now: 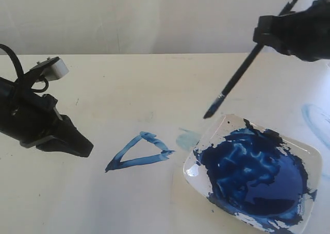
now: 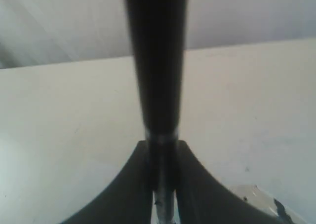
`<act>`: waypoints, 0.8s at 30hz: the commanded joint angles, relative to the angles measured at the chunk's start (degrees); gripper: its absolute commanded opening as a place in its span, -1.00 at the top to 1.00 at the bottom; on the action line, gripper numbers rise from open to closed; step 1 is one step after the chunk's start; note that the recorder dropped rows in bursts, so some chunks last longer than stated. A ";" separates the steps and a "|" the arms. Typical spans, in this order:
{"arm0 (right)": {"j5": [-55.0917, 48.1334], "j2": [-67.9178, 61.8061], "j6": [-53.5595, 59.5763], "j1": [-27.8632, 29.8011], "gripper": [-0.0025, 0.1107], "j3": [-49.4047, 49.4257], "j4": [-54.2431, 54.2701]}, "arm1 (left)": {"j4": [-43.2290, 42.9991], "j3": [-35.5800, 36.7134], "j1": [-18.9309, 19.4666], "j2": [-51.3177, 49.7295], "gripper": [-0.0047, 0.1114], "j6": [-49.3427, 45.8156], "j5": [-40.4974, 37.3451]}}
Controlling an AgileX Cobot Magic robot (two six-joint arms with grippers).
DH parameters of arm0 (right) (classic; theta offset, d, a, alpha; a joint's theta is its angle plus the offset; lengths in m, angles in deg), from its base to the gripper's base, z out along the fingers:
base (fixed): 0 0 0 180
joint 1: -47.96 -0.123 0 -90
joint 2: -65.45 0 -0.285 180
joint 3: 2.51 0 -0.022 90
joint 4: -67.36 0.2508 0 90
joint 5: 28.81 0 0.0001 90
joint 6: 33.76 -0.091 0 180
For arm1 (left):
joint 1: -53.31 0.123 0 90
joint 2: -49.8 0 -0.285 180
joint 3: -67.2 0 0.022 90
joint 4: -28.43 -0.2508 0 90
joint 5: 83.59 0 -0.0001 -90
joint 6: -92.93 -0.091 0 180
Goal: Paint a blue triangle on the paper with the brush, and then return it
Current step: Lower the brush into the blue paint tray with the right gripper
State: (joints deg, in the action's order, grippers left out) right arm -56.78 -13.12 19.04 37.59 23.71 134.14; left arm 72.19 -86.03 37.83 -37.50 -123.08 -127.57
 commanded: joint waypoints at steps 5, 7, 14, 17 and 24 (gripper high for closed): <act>-24.62 -10.63 -15.39 19.19 0.96 -6.58 -10.84 | 1.39 -0.31 0.07 0.56 0.92 -0.16 -1.04; -28.51 -13.77 -15.28 22.11 0.96 -7.62 -9.04 | 1.39 -0.31 0.07 0.56 0.92 -0.16 -1.04; -40.28 -25.10 -10.69 27.63 0.96 -10.90 -3.32 | 1.77 -0.31 0.07 0.56 0.92 -0.16 -1.04; -40.90 -29.05 -10.60 28.02 0.96 -11.68 -3.45 | 2.01 -0.31 0.07 0.56 0.92 -0.16 -1.04; -38.01 -35.86 -10.56 28.02 0.96 -12.50 -4.11 | 2.01 -0.31 0.07 0.56 0.92 -0.16 -1.04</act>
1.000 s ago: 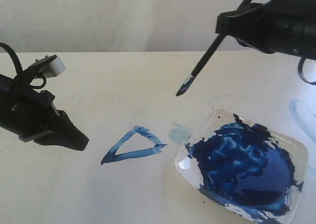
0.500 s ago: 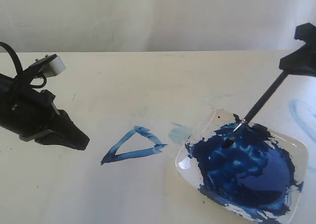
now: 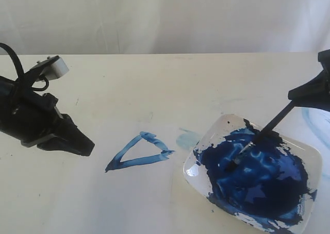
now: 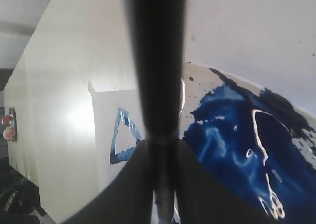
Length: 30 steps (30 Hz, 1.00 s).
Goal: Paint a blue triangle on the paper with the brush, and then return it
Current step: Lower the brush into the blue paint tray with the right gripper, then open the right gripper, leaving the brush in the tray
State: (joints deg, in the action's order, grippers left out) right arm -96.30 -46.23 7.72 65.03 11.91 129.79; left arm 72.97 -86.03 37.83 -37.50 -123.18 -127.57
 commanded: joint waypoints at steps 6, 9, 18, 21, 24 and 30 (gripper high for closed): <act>3.70 -6.46 0.27 0.70 0.96 -1.43 0.25 | 1.63 -0.31 0.07 0.56 0.92 -0.06 -0.72; 4.35 -8.41 -2.12 0.70 0.96 -2.78 0.25 | 1.61 -0.31 0.07 0.56 0.92 -0.06 -0.60; 10.45 -10.94 -7.47 0.70 0.96 -2.76 -0.48 | 2.90 -0.31 0.07 0.56 0.92 -0.06 -0.60; 10.85 -10.94 -7.47 0.70 0.96 -2.76 -0.90 | 3.00 -0.31 0.07 0.56 0.92 -0.06 -0.60; 11.90 -10.94 -7.47 0.70 0.96 -2.76 -2.16 | 3.35 -0.31 0.07 0.56 0.92 -0.06 -0.60; 13.79 -10.94 -8.51 0.70 0.96 -2.76 -2.88 | 3.53 -0.31 0.07 0.56 0.92 -0.06 -0.60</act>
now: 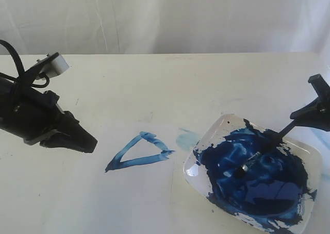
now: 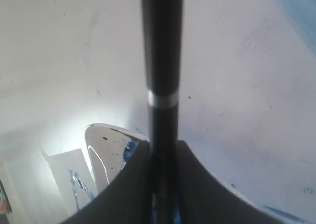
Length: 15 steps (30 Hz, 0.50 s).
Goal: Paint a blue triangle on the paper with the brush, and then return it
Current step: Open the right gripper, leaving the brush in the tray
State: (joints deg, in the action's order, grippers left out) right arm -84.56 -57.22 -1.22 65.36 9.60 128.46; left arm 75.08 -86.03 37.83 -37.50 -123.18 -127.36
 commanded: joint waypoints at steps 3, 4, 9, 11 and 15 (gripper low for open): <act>2.45 0.04 0.43 0.37 0.90 -0.44 -1.55 | 1.93 -0.31 0.07 0.56 0.92 -0.06 -0.81; 2.58 0.04 0.43 0.37 0.86 -0.44 -1.55 | 2.04 -0.31 0.07 0.56 0.92 -0.06 -0.81; 3.55 0.04 0.43 0.37 0.53 -0.44 -1.55 | 2.15 -0.31 0.07 0.56 0.92 -0.06 -0.81; 3.55 0.04 0.43 0.37 0.39 -0.44 -1.55 | 2.15 -0.31 0.07 0.56 0.92 -0.06 -0.81; 3.15 0.04 0.43 0.37 0.17 -0.44 -1.55 | 2.39 -0.31 0.07 0.56 0.92 -0.06 -0.81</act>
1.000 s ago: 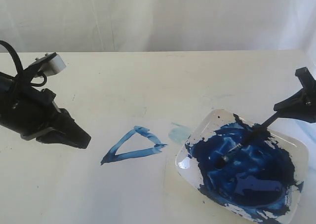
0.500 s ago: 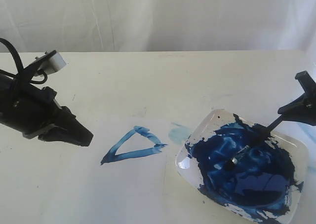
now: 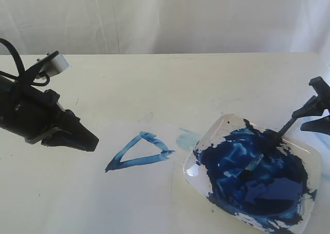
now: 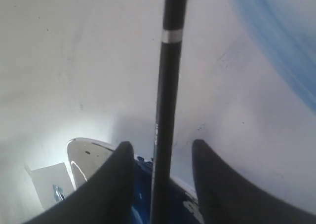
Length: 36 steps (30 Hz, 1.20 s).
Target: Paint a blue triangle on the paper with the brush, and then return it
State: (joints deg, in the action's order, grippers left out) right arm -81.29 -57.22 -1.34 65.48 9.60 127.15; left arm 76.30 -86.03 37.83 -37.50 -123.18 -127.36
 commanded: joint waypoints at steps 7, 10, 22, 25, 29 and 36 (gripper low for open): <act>-0.99 2.71 0.55 0.25 0.14 -0.44 -0.35 | 1.27 -0.31 0.07 0.56 0.92 -0.06 -0.81; -0.88 6.64 0.65 0.25 0.14 -0.44 -1.46 | 1.39 -0.31 0.07 0.56 0.92 -0.06 -0.81; 9.88 25.45 7.30 -2.09 0.78 6.63 -4.09 | 1.39 -0.31 0.07 0.56 0.92 -0.06 -0.57; 7.82 29.68 16.88 -6.05 0.96 7.04 0.71 | 1.39 -0.31 0.07 0.56 0.92 -0.06 -0.57; 0.81 35.25 29.95 -12.49 0.96 7.04 7.56 | 1.39 -0.31 0.07 0.56 0.92 -0.06 -0.57; -3.77 49.50 35.44 -19.88 0.96 7.45 8.28 | 1.39 -0.31 0.07 0.56 0.92 -0.06 -0.57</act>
State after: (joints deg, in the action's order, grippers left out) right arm -83.87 -13.25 32.42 47.13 16.30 135.22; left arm 76.68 -86.03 37.83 -37.50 -123.18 -127.26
